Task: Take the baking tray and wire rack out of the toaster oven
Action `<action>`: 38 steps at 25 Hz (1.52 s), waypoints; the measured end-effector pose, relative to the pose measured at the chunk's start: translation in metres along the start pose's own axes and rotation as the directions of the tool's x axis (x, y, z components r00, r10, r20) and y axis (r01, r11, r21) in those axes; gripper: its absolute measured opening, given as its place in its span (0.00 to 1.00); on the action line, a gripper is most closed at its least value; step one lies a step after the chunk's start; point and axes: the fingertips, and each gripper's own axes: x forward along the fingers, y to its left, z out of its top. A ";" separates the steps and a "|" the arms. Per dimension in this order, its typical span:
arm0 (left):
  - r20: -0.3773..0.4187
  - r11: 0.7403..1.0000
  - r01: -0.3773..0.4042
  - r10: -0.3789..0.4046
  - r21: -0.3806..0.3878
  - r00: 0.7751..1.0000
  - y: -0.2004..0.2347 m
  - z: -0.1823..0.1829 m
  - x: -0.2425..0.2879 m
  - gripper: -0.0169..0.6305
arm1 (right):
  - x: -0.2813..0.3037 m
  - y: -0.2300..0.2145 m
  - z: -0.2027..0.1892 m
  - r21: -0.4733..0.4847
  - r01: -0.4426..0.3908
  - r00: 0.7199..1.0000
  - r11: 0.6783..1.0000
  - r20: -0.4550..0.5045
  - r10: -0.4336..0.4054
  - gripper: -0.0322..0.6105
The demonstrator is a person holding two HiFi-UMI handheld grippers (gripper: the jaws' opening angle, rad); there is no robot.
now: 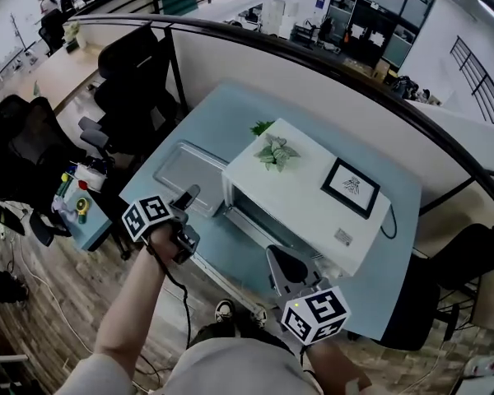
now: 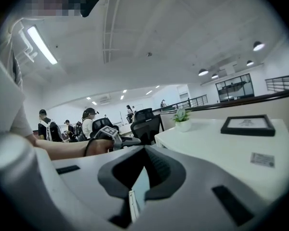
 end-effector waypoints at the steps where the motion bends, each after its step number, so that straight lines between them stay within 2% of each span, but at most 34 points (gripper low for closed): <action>1: 0.003 0.999 0.035 -0.035 0.001 0.999 -0.009 -0.005 -0.009 0.70 | -0.004 0.000 0.001 -0.003 0.002 1.000 1.000 0.005 -0.002 0.05; 4: -0.002 0.991 0.130 -0.130 0.022 0.992 -0.036 -0.020 -0.032 0.70 | -0.019 -0.003 0.004 -0.007 0.011 1.000 1.000 0.016 -0.011 0.05; 8: -0.036 0.968 0.248 -0.246 0.047 0.969 -0.069 -0.042 -0.063 0.70 | -0.037 0.001 0.010 -0.050 0.016 1.000 0.999 0.025 -0.015 0.05; 11: -0.079 0.942 0.329 -0.323 0.063 0.943 -0.086 -0.067 -0.085 0.70 | -0.047 0.004 0.012 -0.066 0.017 0.999 0.998 0.033 -0.015 0.05; 14: -0.103 0.914 0.405 -0.400 0.023 0.911 -0.095 -0.091 -0.100 0.70 | -0.054 0.005 0.011 -0.084 0.029 0.999 0.996 0.039 -0.026 0.05; 20: -0.115 0.909 0.409 -0.416 -0.082 0.902 -0.084 -0.126 -0.112 0.70 | -0.064 0.009 0.005 -0.064 0.039 0.999 0.997 0.038 -0.036 0.05; 26: -0.122 0.926 0.371 -0.378 -0.072 0.918 -0.075 -0.131 -0.101 0.70 | -0.072 0.003 0.000 -0.042 0.069 0.997 0.997 0.032 -0.068 0.05; 30: -0.117 0.942 0.335 -0.337 -0.035 0.934 -0.078 -0.133 -0.081 0.70 | -0.076 -0.005 -0.001 -0.039 0.091 0.995 0.995 0.031 -0.090 0.05; 38: -0.155 0.949 0.301 -0.313 -0.097 0.937 -0.075 -0.166 -0.010 0.70 | -0.076 -0.013 0.000 -0.005 0.102 0.994 0.995 0.049 -0.102 0.05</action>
